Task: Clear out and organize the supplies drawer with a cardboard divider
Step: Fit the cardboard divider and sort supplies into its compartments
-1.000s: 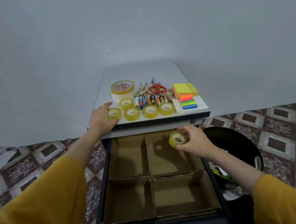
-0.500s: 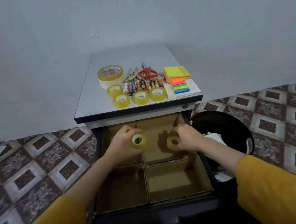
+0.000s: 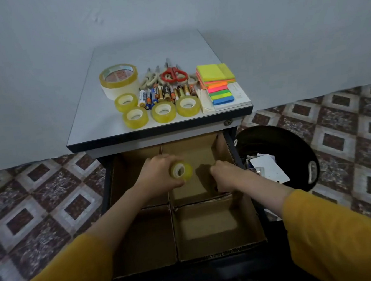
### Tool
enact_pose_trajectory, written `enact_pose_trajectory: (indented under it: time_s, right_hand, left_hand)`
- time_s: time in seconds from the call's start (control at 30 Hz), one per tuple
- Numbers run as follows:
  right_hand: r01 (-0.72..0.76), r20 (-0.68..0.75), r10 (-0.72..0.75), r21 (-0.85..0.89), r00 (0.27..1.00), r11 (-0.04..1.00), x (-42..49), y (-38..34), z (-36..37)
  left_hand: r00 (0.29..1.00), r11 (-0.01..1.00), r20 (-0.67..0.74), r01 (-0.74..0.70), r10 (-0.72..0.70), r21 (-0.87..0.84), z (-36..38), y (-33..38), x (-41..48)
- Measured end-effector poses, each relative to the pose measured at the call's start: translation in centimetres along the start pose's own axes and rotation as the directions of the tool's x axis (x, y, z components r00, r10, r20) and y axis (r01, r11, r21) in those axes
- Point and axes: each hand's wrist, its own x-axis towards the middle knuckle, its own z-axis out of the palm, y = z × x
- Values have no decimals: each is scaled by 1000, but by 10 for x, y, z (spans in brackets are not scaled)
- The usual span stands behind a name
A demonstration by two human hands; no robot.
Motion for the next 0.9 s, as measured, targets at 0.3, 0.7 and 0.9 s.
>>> enact_pose_trajectory:
  time_s: [0.3,0.7,0.9]
  right_hand:
    - [-44,-419,128,203,899,978,1,30,-20]
    - [-42,-422,221,394,880,918,6,56,-17]
    - [-27,-425,212,401,880,916,9,57,-14]
  left_hand:
    - [991,982,134,-29,4,185,6,12,24]
    - [987,998,142,70,-70,5,58,39,79]
    - [993,997,97,73,-71,-19,74,40,90]
